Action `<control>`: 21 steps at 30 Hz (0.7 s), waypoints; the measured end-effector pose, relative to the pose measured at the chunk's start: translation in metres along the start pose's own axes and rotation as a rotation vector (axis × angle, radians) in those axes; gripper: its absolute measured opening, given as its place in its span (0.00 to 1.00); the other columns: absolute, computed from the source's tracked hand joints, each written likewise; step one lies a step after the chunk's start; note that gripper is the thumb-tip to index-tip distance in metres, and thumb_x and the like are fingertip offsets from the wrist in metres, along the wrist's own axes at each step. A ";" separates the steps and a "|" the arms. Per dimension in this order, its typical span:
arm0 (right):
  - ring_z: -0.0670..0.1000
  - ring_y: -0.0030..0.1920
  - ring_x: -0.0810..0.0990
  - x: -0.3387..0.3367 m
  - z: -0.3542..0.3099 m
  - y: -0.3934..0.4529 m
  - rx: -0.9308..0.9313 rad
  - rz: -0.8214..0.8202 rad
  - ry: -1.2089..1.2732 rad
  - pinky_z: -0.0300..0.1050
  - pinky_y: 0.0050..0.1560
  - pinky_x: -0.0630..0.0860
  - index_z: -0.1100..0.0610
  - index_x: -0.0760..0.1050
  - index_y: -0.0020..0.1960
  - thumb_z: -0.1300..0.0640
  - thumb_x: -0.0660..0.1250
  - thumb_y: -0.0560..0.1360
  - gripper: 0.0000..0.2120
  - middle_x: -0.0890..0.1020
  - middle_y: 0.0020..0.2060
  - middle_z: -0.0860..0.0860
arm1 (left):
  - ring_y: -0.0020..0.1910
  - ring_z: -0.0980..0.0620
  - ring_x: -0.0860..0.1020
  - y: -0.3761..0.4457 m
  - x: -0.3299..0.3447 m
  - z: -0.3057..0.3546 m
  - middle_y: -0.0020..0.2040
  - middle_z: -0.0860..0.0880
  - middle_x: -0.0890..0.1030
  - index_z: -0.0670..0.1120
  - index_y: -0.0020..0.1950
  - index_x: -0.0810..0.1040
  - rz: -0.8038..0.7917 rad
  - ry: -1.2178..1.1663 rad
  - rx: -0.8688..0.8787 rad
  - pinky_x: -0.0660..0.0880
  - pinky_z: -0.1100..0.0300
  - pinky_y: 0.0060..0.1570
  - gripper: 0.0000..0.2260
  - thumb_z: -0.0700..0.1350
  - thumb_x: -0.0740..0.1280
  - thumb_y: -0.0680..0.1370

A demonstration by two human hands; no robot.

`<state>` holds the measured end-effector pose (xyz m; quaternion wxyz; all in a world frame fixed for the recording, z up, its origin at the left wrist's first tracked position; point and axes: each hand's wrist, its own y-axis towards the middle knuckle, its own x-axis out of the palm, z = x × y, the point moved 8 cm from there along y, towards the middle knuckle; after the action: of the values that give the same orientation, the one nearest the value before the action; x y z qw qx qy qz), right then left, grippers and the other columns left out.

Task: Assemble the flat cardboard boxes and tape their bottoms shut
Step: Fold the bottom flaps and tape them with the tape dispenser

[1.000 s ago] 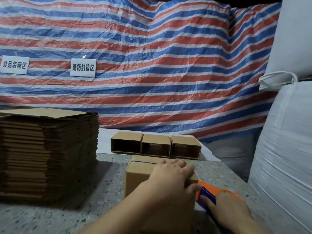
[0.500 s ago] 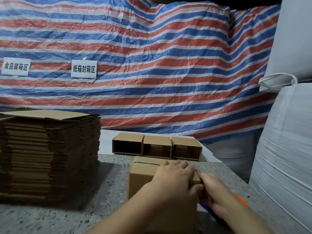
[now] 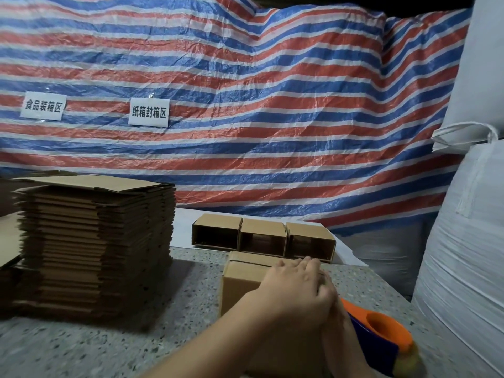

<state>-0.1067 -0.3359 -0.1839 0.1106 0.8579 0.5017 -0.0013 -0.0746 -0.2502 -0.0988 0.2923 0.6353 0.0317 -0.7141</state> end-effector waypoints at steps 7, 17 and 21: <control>0.39 0.42 0.73 -0.008 -0.009 -0.016 -0.002 0.259 -0.093 0.36 0.39 0.70 0.42 0.70 0.64 0.33 0.53 0.73 0.24 0.76 0.42 0.38 | 0.73 0.58 0.63 -0.033 -0.045 -0.015 0.74 0.55 0.65 0.52 0.74 0.64 0.455 -0.304 0.011 0.62 0.59 0.72 0.21 0.54 0.57 0.81; 0.40 0.48 0.78 0.004 -0.016 -0.005 -0.060 0.260 -0.280 0.35 0.42 0.73 0.51 0.73 0.66 0.39 0.61 0.78 0.23 0.80 0.48 0.42 | 0.64 0.51 0.71 -0.099 -0.006 -0.140 0.69 0.49 0.72 0.52 0.76 0.62 0.512 -1.014 -0.640 0.69 0.52 0.61 0.22 0.56 0.56 0.83; 0.55 0.57 0.79 0.011 -0.041 0.054 0.079 0.307 -0.250 0.55 0.57 0.77 0.53 0.73 0.65 0.30 0.57 0.76 0.31 0.81 0.57 0.52 | 0.51 0.61 0.76 -0.064 -0.038 -0.180 0.52 0.57 0.78 0.51 0.62 0.73 0.571 -0.951 -0.596 0.72 0.66 0.44 0.11 0.46 0.62 0.80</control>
<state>-0.0588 -0.3445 -0.1354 0.1371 0.9211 0.3471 -0.1110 0.0568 -0.1075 -0.1185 0.6181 0.1229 -0.0752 -0.7728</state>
